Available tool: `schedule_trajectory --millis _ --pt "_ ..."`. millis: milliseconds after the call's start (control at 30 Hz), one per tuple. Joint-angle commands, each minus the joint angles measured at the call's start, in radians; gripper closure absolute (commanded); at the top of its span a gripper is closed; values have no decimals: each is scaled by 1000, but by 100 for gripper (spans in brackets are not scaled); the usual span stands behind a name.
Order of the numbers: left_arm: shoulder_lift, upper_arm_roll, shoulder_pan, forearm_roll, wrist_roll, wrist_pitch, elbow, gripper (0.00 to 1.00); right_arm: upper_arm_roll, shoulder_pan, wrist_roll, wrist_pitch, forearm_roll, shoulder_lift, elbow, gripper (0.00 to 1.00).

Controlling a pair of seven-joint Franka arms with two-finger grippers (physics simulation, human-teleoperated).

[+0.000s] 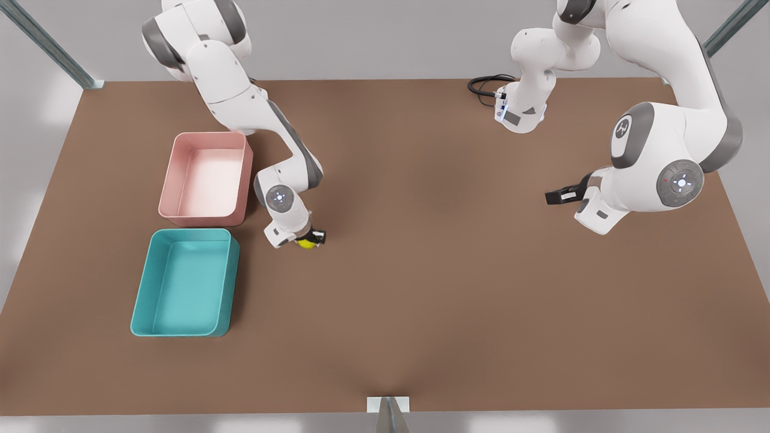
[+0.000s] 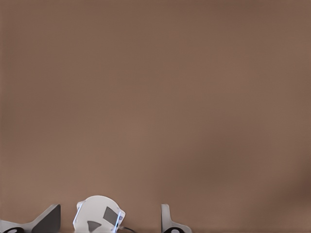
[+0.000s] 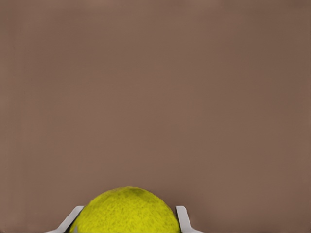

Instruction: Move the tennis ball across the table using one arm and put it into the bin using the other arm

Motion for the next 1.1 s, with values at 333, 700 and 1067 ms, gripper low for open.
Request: schedule_trajectory --millis 333,700,1067 --pt "1 0 0 0 -29 -12 2 0 -405 -128 -1048 -443 -85 -71 260 30" --pt "2 0 0 -1 -29 -12 2 0 -178 -171 -674 -1216 -169 -57 636 0" --pt "2 0 0 0 -28 -21 2 0 -69 -376 -704 -1254 -117 -293 760 0"
